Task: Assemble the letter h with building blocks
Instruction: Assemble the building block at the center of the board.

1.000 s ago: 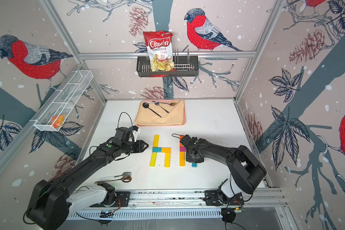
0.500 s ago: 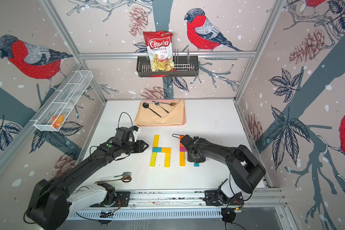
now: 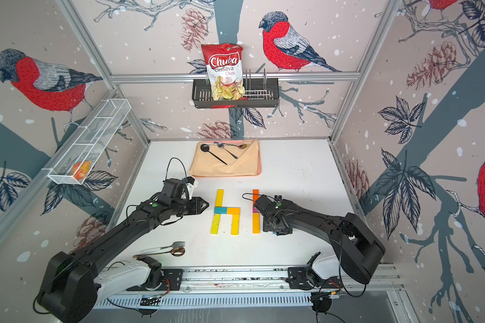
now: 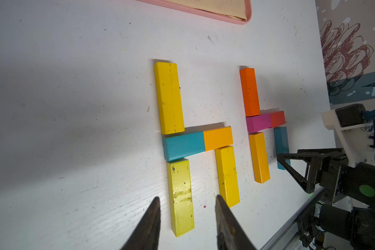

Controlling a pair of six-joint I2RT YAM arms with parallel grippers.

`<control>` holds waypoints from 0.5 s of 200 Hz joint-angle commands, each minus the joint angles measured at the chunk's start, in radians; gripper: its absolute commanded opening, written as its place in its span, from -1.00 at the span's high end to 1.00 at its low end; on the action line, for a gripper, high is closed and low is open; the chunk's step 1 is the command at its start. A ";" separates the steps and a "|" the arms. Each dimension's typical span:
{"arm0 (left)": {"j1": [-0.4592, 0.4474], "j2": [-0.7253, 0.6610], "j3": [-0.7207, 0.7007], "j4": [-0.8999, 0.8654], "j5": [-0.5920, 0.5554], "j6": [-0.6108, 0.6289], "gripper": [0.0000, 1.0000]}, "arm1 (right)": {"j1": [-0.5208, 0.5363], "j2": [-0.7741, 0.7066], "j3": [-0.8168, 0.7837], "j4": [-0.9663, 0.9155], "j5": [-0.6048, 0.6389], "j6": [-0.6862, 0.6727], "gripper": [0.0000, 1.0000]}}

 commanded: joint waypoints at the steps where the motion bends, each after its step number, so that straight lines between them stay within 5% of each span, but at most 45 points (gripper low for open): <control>1: -0.001 0.000 0.001 0.009 -0.007 0.008 0.18 | -0.002 -0.011 -0.019 -0.018 0.020 0.043 -0.50; 100: 0.000 -0.002 -0.001 0.007 -0.010 0.008 0.18 | -0.024 -0.014 -0.010 0.004 -0.001 0.018 -0.41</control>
